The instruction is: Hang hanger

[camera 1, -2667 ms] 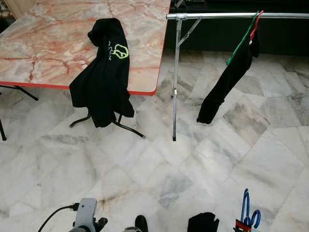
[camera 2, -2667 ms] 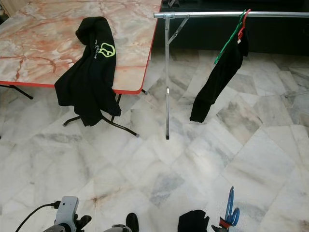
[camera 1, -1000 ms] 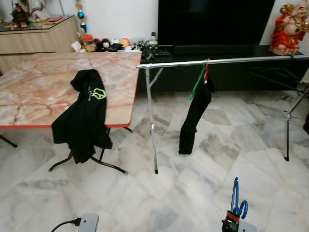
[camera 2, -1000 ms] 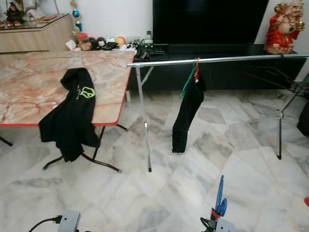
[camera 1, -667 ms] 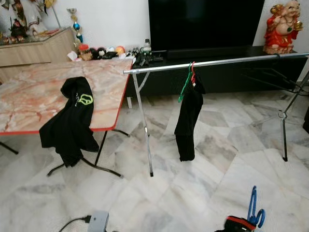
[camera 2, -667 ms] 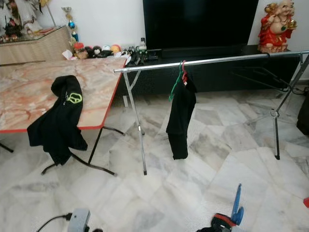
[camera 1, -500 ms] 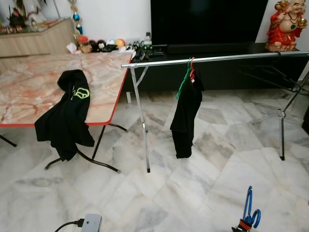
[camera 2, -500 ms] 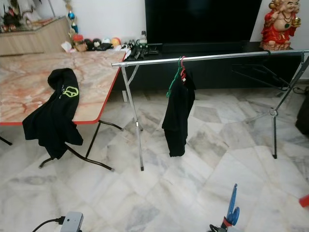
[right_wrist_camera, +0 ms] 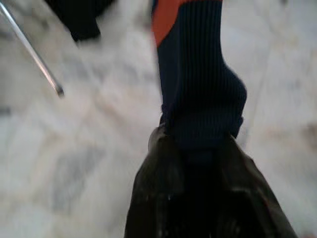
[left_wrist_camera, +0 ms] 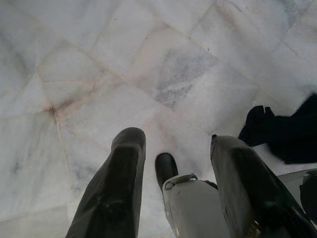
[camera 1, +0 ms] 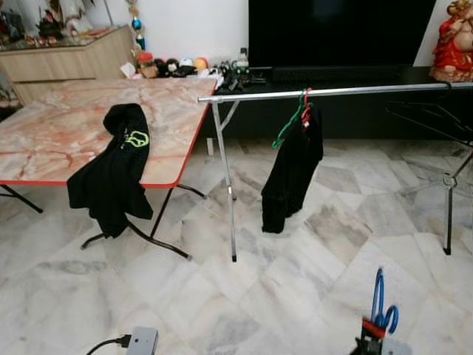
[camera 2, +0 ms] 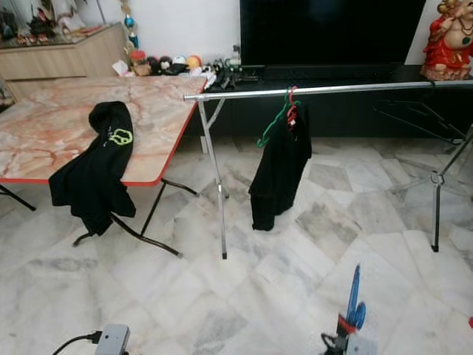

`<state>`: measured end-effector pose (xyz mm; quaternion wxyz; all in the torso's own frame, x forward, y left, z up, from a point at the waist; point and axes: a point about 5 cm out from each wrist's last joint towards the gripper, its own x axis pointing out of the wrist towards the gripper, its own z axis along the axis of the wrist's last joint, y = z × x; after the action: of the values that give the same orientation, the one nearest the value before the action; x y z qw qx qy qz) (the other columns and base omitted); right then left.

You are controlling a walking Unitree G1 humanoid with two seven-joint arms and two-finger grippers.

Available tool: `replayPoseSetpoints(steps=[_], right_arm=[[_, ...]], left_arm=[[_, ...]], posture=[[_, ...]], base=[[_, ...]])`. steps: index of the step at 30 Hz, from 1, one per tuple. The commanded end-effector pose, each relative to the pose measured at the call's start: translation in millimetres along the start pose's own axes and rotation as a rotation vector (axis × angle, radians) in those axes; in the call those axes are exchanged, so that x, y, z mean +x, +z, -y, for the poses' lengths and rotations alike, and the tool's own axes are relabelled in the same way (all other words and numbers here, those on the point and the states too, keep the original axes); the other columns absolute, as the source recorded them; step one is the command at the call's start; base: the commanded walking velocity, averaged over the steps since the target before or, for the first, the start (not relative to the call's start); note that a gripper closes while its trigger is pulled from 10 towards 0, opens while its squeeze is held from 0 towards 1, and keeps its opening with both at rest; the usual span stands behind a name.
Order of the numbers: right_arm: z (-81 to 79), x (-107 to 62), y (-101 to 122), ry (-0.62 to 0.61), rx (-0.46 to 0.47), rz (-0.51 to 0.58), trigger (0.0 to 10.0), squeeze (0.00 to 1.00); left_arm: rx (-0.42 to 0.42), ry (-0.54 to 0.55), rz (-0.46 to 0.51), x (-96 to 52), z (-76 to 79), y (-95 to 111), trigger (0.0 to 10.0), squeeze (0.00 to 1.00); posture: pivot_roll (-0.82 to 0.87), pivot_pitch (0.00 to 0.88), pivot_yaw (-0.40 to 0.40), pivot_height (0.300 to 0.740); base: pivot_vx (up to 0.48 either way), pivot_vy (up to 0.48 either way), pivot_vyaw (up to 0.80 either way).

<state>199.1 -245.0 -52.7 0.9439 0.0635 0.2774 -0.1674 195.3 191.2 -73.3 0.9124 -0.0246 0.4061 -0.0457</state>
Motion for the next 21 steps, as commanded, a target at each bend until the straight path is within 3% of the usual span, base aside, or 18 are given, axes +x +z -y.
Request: replayPoseSetpoints(steps=[1, 8, 13, 21], right_arm=[[-10.1, 8.2, 35.0, 0.051, 0.002, 0.186, 10.0, 0.00], [-16.4, 10.5, 47.7, 0.067, 0.005, 0.247, 10.0, 0.00], [-21.0, 3.8, 23.8, 0.095, -0.038, 0.163, 10.0, 0.00], [-17.2, 2.9, 23.4, 0.085, -0.034, 0.173, 10.0, 0.00]], left_arm=[[-0.009, 0.006, -0.002, -0.4, -1.0, -1.0, 10.0, 0.00], [-0.011, 0.003, -0.002, 0.2, 0.7, -0.6, 10.0, 0.00], [-0.023, 0.022, 0.026, 0.6, -3.6, 6.1, 10.0, 0.00], [-0.018, 0.027, 0.015, -0.3, -6.3, 4.4, 10.0, 0.00]], posture=[[-0.08, 0.000, 0.037, 0.740], [-0.08, 0.000, 0.039, 0.740], [-0.06, 0.000, 0.040, 0.740], [-0.07, 0.000, 0.041, 0.740]], base=[[0.000, 0.000, 0.00], [0.000, 0.000, 0.00], [0.000, 0.000, 0.00], [0.000, 0.000, 0.00]])
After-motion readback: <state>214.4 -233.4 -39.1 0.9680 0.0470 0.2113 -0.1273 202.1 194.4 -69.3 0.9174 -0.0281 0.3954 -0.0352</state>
